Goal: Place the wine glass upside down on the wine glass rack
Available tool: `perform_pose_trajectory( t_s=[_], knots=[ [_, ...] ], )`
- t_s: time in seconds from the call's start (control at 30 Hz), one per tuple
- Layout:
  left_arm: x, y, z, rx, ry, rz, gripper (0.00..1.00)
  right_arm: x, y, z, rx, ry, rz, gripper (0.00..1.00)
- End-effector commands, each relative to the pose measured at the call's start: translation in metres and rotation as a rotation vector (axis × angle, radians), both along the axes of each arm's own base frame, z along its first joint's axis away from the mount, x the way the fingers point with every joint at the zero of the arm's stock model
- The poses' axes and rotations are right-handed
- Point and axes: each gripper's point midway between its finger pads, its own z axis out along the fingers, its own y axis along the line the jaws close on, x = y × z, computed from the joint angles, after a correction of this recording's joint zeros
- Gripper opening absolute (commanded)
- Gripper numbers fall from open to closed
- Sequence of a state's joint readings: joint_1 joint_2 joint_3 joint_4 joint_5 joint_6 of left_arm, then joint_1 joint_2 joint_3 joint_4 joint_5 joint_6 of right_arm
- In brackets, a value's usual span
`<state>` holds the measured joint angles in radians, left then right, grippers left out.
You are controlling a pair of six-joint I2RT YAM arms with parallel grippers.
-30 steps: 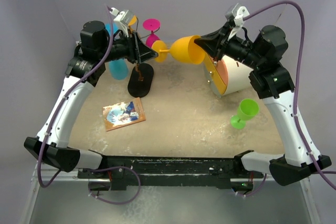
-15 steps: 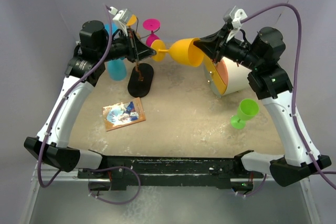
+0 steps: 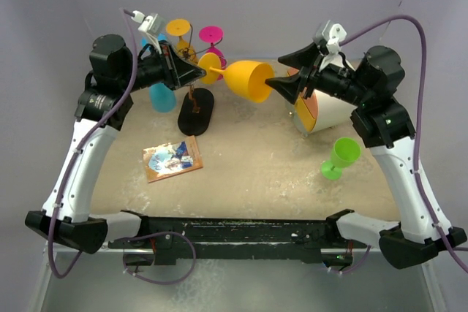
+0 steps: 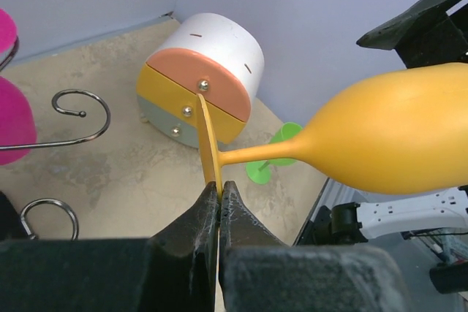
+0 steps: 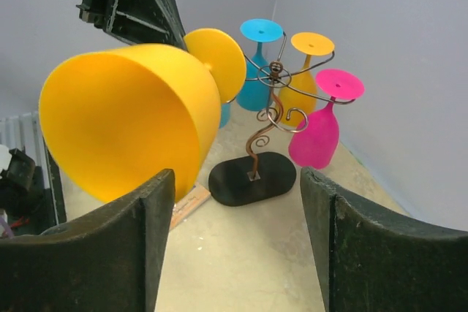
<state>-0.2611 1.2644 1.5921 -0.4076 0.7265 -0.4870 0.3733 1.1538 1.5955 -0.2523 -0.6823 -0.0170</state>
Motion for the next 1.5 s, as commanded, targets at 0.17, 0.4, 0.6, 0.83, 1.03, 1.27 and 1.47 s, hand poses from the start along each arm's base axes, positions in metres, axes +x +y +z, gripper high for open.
perform_pose_trajectory(
  t_s=[0.17,0.4,0.6,0.83,1.03,1.27,1.47],
  knots=[
    [-0.025,0.044,0.027,0.213,-0.286,0.139,0.00,-0.037,-0.033,0.024,0.040,-0.084,-0.007,0.84],
    [-0.033,0.074,0.011,0.509,-0.393,0.167,0.00,-0.012,-0.053,0.012,0.032,-0.067,-0.145,0.84],
    [-0.035,0.100,-0.008,0.787,-0.528,0.160,0.00,0.041,-0.074,-0.037,-0.117,-0.108,-0.320,0.84],
    [-0.024,0.134,-0.037,1.110,-0.702,0.170,0.00,0.048,-0.064,-0.100,-0.201,-0.054,-0.239,0.84],
    [-0.025,0.130,-0.049,1.174,-0.775,0.078,0.00,0.040,-0.058,-0.126,-0.225,-0.009,-0.177,0.84],
    [-0.012,0.111,-0.031,1.139,-0.856,0.050,0.00,0.045,-0.057,-0.140,-0.229,0.038,-0.166,0.84],
    [0.002,0.075,-0.026,1.197,-0.915,0.029,0.00,0.048,-0.060,-0.143,-0.229,0.048,-0.175,0.84]
  ],
)
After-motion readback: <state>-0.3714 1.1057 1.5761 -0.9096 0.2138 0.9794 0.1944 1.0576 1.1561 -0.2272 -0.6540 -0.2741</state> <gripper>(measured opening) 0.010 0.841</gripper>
